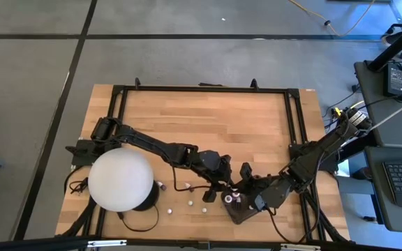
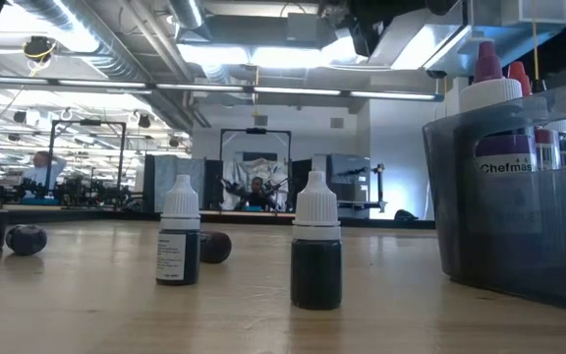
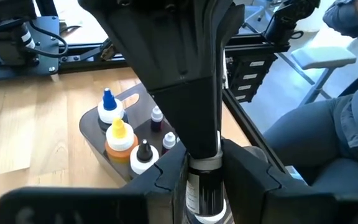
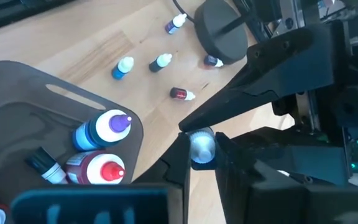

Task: Pick & Place food coloring
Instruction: Put the small black food coloring bottle into the bin, then put the top small red food coloring bottle into the bin

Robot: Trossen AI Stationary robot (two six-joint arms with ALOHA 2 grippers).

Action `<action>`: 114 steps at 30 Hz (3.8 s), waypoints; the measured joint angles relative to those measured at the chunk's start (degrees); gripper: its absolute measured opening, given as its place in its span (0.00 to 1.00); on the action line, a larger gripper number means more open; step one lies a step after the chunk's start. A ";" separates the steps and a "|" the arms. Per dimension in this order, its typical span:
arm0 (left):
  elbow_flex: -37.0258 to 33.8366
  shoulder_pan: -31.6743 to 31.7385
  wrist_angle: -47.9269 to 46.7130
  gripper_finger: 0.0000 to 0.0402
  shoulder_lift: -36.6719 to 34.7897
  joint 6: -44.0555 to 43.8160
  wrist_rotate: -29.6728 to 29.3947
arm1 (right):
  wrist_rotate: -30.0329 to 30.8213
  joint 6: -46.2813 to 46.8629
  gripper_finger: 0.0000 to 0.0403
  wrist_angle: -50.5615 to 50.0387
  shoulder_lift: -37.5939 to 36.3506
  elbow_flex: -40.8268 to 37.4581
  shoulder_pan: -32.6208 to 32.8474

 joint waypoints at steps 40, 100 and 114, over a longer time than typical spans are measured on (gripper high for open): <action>0.09 0.55 -23.82 0.42 -3.56 1.92 -7.43 | -21.11 62.54 0.15 -27.71 10.24 5.21 7.37; -0.94 -6.60 -47.80 0.37 6.42 -2.42 -13.27 | -12.35 64.03 0.32 -30.38 6.33 5.29 10.44; -0.85 -6.58 -47.35 0.17 8.33 0.04 -14.17 | -10.34 62.97 0.32 -33.72 4.28 5.29 10.52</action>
